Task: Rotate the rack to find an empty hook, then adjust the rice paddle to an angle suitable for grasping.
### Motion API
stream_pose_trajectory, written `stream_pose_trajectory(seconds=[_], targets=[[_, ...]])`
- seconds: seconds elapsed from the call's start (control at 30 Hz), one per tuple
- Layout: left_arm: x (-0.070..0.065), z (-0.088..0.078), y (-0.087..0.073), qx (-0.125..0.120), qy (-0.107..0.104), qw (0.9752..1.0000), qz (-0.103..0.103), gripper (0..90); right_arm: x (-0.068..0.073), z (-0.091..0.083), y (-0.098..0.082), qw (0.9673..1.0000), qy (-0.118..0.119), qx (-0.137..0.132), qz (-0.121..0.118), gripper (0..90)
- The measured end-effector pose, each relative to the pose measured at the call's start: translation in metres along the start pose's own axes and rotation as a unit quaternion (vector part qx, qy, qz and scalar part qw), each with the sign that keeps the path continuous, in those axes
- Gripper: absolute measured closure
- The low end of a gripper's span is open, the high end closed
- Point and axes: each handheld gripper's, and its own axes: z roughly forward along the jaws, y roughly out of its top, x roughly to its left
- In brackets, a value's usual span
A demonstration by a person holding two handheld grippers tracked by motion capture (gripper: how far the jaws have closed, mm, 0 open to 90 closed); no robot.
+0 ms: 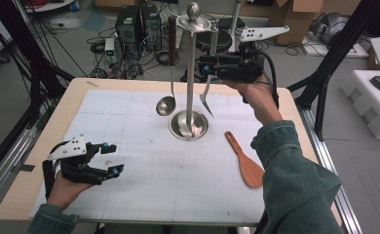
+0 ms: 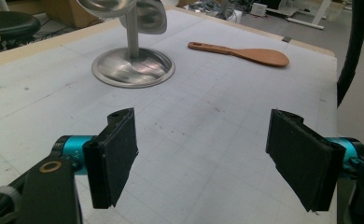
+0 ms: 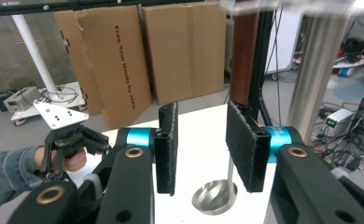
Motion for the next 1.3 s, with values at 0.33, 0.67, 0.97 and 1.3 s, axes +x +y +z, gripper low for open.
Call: stream_pose_trajectory(seconds=[0.33,0.67,0.97,1.3], targets=[[0.000,0.001,0.000,0.002,0.000,1.0000,0.001,25.1,0.005,0.008,-0.029,0.9997,-0.002,0.015,0.019,52.9],[-0.002,0.004,0.000,0.005,-0.003,1.0000,0.004,25.1,0.009,-0.003,-0.065,0.9986,-0.026,0.024,0.040,48.3],[-0.004,0.005,-0.001,0.006,0.003,1.0000,0.005,25.0,0.020,-0.013,-0.091,0.9974,-0.045,0.032,0.046,45.6],[-0.005,0.005,-0.003,0.007,0.008,0.9999,0.002,25.0,0.029,-0.029,-0.121,0.9951,-0.068,0.041,0.059,42.0]])
